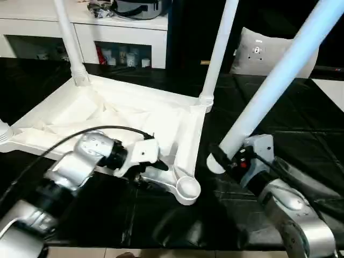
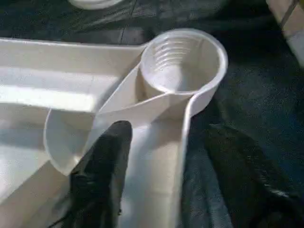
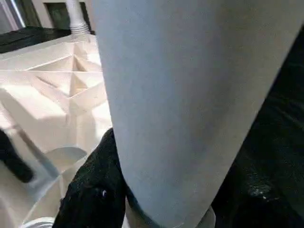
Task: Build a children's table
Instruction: Insert table leg to table base
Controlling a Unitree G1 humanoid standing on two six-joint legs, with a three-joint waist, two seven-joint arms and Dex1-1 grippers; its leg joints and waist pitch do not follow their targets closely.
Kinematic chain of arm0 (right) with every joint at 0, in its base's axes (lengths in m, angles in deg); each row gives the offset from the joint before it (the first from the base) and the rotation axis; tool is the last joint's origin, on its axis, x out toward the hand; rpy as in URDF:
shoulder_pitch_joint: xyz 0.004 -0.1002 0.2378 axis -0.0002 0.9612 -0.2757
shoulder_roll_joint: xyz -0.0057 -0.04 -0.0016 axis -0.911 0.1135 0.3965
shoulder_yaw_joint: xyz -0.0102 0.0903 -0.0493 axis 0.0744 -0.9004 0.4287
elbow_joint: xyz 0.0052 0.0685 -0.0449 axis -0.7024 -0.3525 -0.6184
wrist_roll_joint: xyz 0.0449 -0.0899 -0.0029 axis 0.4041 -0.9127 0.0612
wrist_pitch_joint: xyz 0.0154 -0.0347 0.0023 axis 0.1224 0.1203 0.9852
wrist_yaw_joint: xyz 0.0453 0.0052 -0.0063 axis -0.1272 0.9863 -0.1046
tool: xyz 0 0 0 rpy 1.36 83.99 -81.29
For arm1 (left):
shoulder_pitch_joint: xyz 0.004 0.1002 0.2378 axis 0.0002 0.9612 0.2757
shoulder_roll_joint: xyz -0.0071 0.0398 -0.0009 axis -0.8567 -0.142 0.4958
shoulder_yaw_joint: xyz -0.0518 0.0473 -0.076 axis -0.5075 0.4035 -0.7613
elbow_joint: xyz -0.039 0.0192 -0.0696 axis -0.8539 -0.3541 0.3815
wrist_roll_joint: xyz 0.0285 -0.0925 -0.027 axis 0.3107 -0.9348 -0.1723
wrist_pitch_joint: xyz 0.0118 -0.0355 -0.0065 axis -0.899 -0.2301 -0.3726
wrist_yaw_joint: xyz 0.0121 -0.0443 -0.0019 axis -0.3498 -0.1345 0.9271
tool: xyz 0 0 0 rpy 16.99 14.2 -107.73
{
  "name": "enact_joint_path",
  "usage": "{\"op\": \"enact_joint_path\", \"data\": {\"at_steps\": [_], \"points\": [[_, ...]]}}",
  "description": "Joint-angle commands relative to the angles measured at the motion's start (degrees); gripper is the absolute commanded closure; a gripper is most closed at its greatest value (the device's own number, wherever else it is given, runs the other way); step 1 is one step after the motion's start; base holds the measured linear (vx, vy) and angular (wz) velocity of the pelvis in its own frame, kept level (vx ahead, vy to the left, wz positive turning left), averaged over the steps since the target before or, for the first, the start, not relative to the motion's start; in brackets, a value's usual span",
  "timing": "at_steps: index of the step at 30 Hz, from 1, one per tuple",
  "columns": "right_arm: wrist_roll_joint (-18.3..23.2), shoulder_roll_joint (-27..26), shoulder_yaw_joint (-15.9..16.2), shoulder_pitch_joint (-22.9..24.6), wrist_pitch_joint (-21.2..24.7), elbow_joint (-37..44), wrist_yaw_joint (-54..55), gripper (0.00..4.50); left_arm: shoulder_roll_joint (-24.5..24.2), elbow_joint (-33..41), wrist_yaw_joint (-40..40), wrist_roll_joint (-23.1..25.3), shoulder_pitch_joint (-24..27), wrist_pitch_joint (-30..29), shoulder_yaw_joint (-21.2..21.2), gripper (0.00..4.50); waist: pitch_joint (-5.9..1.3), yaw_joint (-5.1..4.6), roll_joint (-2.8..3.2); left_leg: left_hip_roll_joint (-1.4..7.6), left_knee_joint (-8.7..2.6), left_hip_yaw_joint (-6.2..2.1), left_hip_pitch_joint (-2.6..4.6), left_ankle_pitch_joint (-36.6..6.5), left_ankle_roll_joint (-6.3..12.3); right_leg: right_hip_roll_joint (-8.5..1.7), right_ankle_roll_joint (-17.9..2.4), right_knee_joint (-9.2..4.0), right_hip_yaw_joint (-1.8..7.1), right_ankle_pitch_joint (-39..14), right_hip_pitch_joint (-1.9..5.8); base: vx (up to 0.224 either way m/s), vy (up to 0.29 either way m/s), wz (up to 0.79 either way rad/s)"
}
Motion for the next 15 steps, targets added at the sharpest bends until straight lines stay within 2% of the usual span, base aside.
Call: {"op": "enact_joint_path", "data": {"at_steps": [1,5,6,8,9,11,12,15], "points": [[0.12,0.07,0.17,0.23,0.2,1.87,0.08,2.59,0.08,-2.54,-0.89,1.48,-1.98,2.37,0.59,1.91,-3.11,0.09,0.54,3.15,-4.52,-0.94,1.96,-11.99,-2.38,-4.37,-11.62,-4.52,1.97,0.18,0.72,0.0,0.0,0.0],[-0.12,0.14,0.59,0.45,0.13,2.08,-0.11,2.59,0.3,-5.63,-3.11,2.24,-3.7,3.79,1.3,2.23,-3.1,0.07,0.67,3.28,-4.58,-0.82,2.09,-12.34,-2.55,-4.37,-11.96,-4.44,1.96,0.68,0.56,0.0,0.0,0.0],[-0.27,0.26,0.66,0.53,-0.01,2.1,-0.17,2.59,0.43,-6.22,-3.51,2.37,-4.02,4.13,1.45,2.36,-3.07,0.05,0.89,3.26,-4.61,-0.8,2.11,-12.63,-2.69,-4.34,-12.02,-4.52,1.99,0.71,0.51,0.0,0.0,0.0],[-0.42,0.38,0.71,0.59,-0.15,2.11,-0.22,2.59,0.53,-6.64,-3.83,2.48,-4.25,4.37,1.58,2.53,-3.06,0.08,0.81,3.32,-4.64,-0.83,2.14,-12.85,-2.79,-4.37,-12.16,-4.47,1.97,0.75,0.54,0.0,0.0,0.0],[-0.53,0.46,0.66,0.65,-0.23,2.09,-0.15,2.59,0.81,-7.7,-4.34,2.83,-4.69,5.02,1.74,2.57,-3.03,0.12,1.12,3.35,-4.66,-0.86,2.15,-13.27,-2.89,-4.47,-12.31,-4.47,2.0,0.53,0.51,0.0,0.0,0.0],[-0.6,0.46,0.62,0.69,-0.22,2.13,-0.05,2.59,1.0,-8.49,-4.7,3.08,-4.97,5.59,1.8,2.75,-3.02,0.12,0.93,3.37,-4.69,-0.8,2.2,-13.97,-3.17,-4.44,-12.46,-4.56,2.04,-0.07,0.52,0.0,0.0,0.0],[-0.66,0.46,0.58,0.78,-0.21,2.21,0.06,2.59,1.26,-9.34,-5.05,3.28,-5.21,6.27,1.83,2.95,-3.01,0.17,1.27,3.37,-4.7,-0.86,2.23,-14.13,-3.29,-4.49,-12.53,-4.51,2.03,-0.12,0.48,0.0,0.0,0.0],[-0.68,0.39,0.59,0.99,-0.24,2.4,0.25,2.59,1.62,-10.5,-4.94,3.7,-5.34,7.51,1.74,3.1,-3.0,0.14,1.07,3.47,-4.77,-0.89,2.19,-14.71,-3.44,-4.54,-12.69,-4.59,2.05,-0.33,0.54,0.0,0.0,0.0]]}}
